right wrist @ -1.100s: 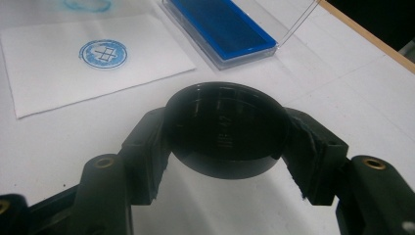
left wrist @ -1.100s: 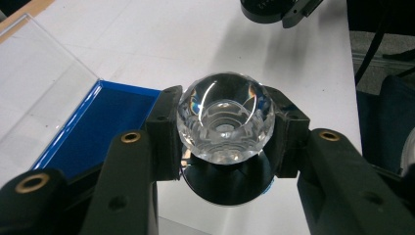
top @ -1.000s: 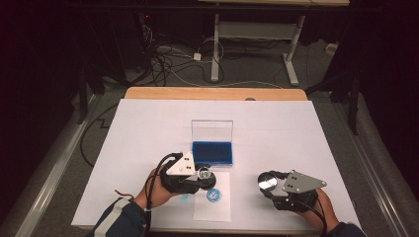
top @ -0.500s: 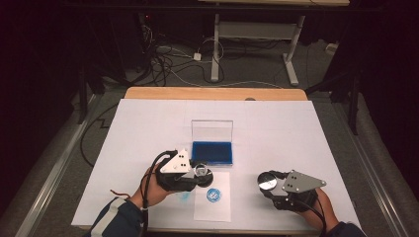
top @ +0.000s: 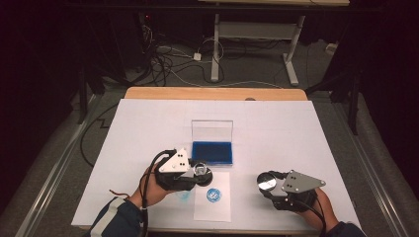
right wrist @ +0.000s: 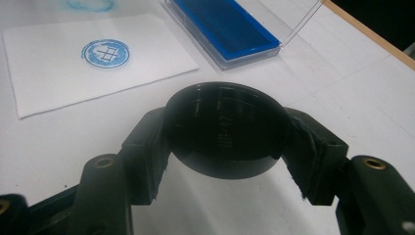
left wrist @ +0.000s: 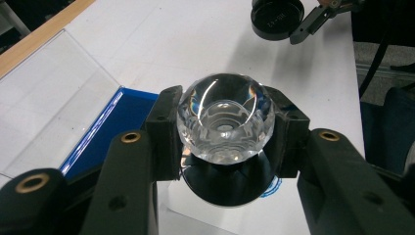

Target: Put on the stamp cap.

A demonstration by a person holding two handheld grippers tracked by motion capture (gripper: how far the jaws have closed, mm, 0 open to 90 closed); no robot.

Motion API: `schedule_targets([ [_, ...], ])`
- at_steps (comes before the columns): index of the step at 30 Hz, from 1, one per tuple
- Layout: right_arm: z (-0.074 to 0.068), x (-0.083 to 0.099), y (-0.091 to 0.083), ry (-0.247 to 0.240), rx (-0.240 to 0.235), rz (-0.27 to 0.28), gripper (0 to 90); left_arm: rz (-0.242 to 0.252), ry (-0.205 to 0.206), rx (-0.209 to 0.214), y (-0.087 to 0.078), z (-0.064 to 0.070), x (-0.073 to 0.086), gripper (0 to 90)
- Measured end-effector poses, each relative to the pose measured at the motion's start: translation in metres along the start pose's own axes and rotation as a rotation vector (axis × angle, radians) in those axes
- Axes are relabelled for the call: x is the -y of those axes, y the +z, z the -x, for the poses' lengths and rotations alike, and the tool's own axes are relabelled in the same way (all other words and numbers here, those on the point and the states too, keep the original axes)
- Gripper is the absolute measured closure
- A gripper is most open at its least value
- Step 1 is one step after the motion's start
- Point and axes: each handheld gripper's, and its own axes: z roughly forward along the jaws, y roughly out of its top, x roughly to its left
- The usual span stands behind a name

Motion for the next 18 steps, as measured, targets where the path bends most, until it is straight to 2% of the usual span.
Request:
schedule_targets([
  [11,-0.003,-0.002,0.003,-0.006,-0.014,0.003,38.5,0.017,0.002,-0.003,-0.003,0.001,-0.003,54.3],
  [13,-0.004,-0.003,0.005,-0.010,-0.016,0.000,38.5,0.007,0.015,-0.016,-0.003,0.001,-0.003,54.3],
  [16,-0.007,-0.009,0.009,-0.005,-0.022,0.011,38.5,0.012,0.011,-0.009,-0.003,0.001,-0.004,54.3],
  [18,-0.010,-0.014,0.013,-0.021,-0.030,0.017,38.5,0.018,0.013,-0.009,-0.003,0.001,-0.004,54.3],
])
